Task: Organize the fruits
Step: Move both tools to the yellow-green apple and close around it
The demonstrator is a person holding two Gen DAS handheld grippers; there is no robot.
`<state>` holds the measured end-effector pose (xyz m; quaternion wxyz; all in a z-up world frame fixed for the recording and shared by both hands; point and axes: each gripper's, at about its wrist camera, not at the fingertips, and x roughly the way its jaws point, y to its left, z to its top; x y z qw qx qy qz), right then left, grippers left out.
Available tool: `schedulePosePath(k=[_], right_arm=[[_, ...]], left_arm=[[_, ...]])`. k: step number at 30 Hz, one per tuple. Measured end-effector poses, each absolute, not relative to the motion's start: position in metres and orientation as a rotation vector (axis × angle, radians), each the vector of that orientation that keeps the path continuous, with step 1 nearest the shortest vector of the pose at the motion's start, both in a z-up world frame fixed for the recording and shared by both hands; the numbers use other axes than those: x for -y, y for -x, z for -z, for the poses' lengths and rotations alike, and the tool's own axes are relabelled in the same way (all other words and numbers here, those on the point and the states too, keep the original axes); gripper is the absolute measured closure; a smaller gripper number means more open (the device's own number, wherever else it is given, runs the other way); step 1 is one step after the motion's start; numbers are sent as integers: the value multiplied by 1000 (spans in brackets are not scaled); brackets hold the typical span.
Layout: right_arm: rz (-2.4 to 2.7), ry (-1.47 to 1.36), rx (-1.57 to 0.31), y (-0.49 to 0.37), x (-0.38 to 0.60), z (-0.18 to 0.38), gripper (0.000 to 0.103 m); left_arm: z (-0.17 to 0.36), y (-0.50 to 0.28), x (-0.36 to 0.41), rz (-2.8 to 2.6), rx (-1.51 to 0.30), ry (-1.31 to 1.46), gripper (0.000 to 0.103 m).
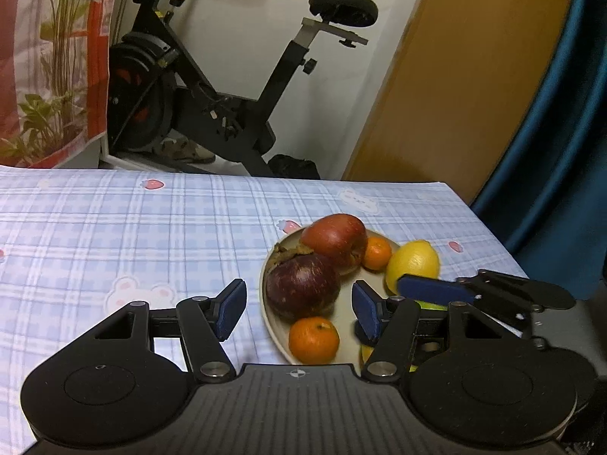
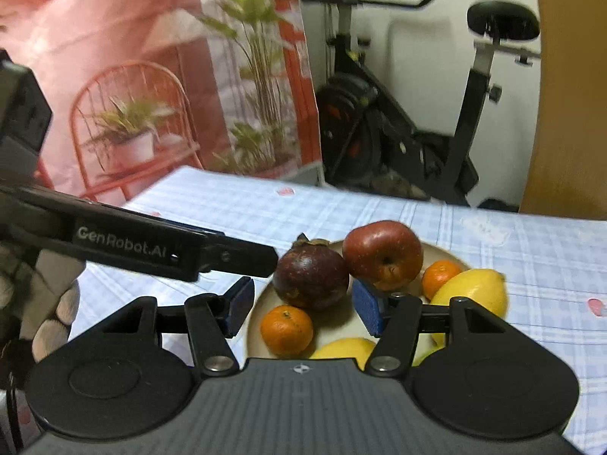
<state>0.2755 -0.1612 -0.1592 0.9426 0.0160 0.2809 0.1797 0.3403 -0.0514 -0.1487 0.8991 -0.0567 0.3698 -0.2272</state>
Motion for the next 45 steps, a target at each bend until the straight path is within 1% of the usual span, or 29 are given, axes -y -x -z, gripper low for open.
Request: schedulePosePath(k=[9,14,16,17,29,32,39,45], right_arm=[[-381,-56,-471,-210,176,162,43],[-379,-49,-492,-189,173,183,46],[-374,-55,-513,-187,173,192,47],[-373,-62,-521,-187,173,196,48],[-390,-29,-576,-190,169,211,50],[-392,-15,-606,-189,165,216,55],[-395,-16,-605,-187,163,219,55],[-400,-45,-629,-190,165,221,56]], left_arm=[[150,-304,59,506,-776,80,40],[155,-290,68,533,-792,64,41],[158,-285,71,543,-799,57,48],[159,-283,72,548,-806,52,49],[172,-272,93,592,-836,-6,50],[178,-271,101,610,-840,-21,50],[186,-269,109,628,-848,-57,50],[191,-267,115,628,-856,-96,55]])
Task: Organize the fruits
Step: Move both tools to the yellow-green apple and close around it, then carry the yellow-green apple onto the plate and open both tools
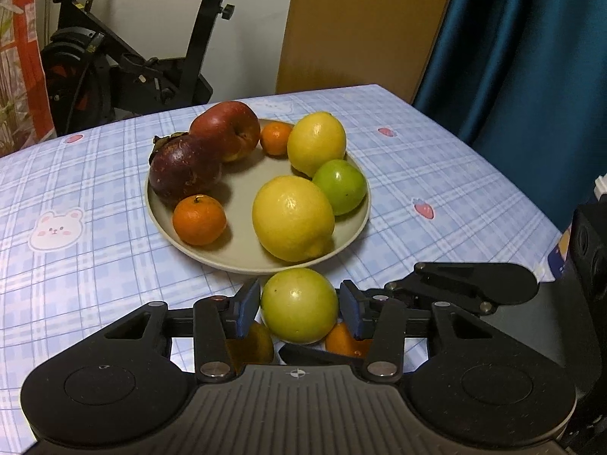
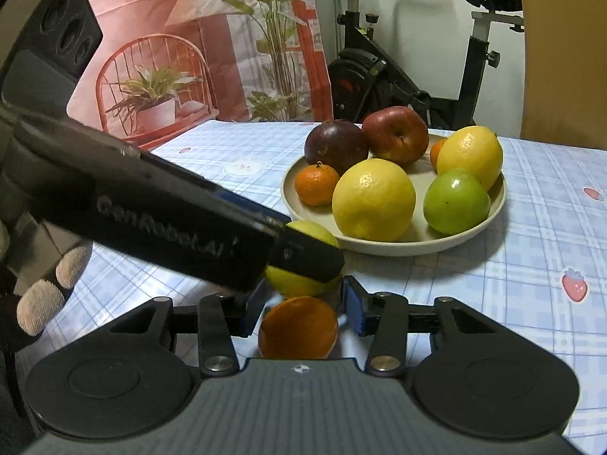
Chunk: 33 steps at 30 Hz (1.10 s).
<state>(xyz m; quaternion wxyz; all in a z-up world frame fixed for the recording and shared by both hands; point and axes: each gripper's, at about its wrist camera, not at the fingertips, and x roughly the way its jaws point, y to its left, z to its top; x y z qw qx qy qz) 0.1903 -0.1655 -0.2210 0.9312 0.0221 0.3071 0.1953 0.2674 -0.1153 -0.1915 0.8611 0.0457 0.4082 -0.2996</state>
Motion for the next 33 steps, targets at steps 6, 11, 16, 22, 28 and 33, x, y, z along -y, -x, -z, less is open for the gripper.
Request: schedulePosePath(k=[6,11,16,22,28,33], right_arm=[[-394,-67,-624,-190,167,220,56],[-396,-86,-578,-182,170,213,57],[-391,-113,-494,-178,176,190,57],[-356,-135,-473,-201,187,167,57],[-320,-111,-503,-239,196,167,57],[-308,-95,-546,-269,202,171,57]], left_arm=[[192,-265,114,627,-846,-93,55],[177,-258,111,621,-791,-72,55],[150,-260,111,628,-717,-63,55],[136,-283,129,619,-672,-76,55],[147,-333,134,585,-759,57,55],[153,-354,147,556,-774,19,55]])
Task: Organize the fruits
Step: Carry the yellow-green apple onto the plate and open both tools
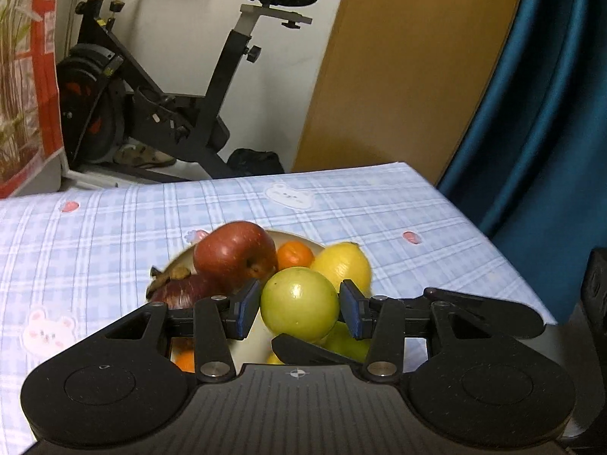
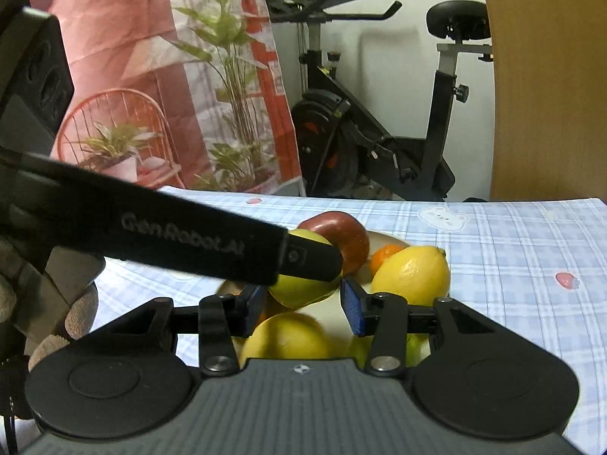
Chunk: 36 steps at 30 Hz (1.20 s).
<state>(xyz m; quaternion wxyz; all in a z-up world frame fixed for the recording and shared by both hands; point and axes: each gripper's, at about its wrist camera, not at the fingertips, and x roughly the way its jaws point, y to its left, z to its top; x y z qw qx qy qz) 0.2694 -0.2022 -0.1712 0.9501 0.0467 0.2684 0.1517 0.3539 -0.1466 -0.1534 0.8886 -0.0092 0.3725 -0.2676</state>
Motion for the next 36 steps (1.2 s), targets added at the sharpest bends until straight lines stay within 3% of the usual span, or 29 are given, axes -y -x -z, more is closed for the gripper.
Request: schedulePosePath(k=[14,36], right_arm=[[-319,-106,-640,-306,211,189,57],[-296,-114,-631,-300,206,186,56]], left_arm=[[170,-372,156,532,-827,-56,54],[163,-362,148,533,-847,-40,53]])
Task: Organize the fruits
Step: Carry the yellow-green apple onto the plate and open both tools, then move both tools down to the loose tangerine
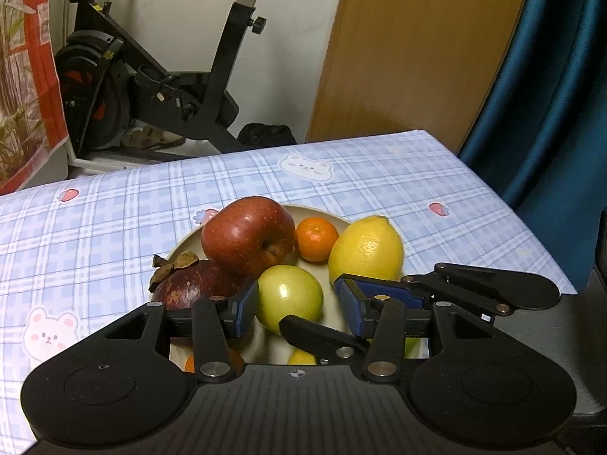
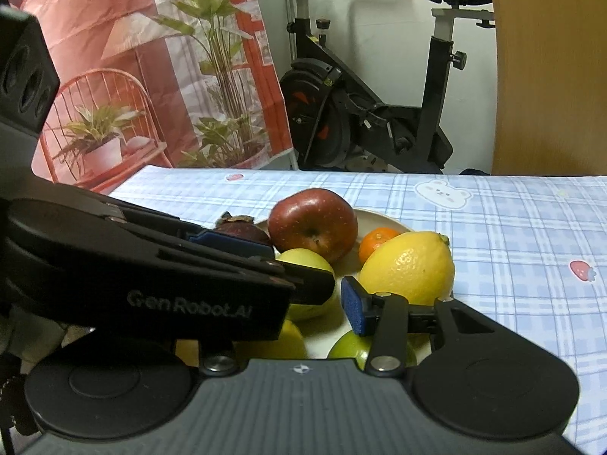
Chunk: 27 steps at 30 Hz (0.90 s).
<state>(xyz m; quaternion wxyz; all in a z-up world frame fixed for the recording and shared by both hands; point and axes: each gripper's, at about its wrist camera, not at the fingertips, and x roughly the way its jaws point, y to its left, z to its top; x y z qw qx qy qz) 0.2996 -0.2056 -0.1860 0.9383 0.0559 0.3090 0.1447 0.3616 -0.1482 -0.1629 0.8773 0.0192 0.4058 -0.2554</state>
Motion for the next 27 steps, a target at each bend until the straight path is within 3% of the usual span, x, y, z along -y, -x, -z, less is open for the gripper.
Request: schedulePosePath(k=[15,27], right_arm=[[-298,-185,-442,-207,214,165,55],[-354,-104,-516,-160,196,188,55]], left_arm=[[131,-296,119,534,-750,-70,54],[144,-242,111,496,-769,21,54]])
